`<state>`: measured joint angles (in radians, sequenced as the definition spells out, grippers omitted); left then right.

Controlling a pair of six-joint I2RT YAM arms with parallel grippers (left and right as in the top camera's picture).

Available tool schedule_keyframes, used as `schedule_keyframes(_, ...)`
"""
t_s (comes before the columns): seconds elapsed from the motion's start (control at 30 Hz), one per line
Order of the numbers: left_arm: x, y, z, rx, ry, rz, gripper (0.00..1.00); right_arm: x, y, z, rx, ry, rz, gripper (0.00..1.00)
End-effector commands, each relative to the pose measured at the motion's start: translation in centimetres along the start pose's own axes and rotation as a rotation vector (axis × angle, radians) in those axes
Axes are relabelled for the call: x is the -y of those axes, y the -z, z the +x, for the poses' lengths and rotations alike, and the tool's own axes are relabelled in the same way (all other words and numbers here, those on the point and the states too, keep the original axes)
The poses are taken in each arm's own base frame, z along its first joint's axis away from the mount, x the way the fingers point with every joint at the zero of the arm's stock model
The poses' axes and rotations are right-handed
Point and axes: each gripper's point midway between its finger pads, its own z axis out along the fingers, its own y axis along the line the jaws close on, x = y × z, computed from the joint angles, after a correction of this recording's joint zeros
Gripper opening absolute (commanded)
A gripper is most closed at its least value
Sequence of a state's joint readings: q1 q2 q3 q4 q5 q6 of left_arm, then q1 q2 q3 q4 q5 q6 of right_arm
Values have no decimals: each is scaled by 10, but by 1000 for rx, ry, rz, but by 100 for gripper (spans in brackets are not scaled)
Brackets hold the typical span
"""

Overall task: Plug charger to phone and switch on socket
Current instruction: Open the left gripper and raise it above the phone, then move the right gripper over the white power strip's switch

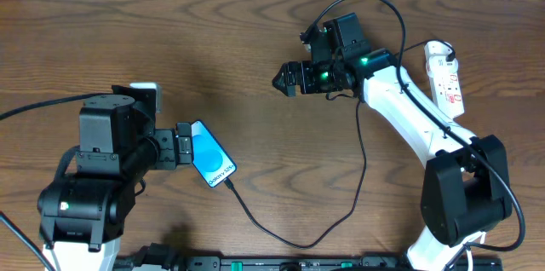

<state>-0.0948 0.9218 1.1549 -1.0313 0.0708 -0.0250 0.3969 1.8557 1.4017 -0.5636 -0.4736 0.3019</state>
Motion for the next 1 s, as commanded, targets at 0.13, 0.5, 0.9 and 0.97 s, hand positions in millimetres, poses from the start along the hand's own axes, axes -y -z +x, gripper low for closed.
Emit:
schedule_keyframes(0.13, -2, -2, -1, -12, -17, -18, 98, -14, 14, -5, 17, 29, -46, 99)
schedule_keyframes(0.5, -2, -6, -1, -26, -17, -19, 98, 5, 124, -51, 86, 63, 39, 99)
schedule_keyframes(0.9, -2, -6, -1, -26, -17, -19, 98, 149, 307, -55, 248, -194, 491, 99)
schedule_keyframes(0.97, -2, -6, -1, -27, -16, -19, 98, 175, 326, -46, 265, -258, 524, 99)
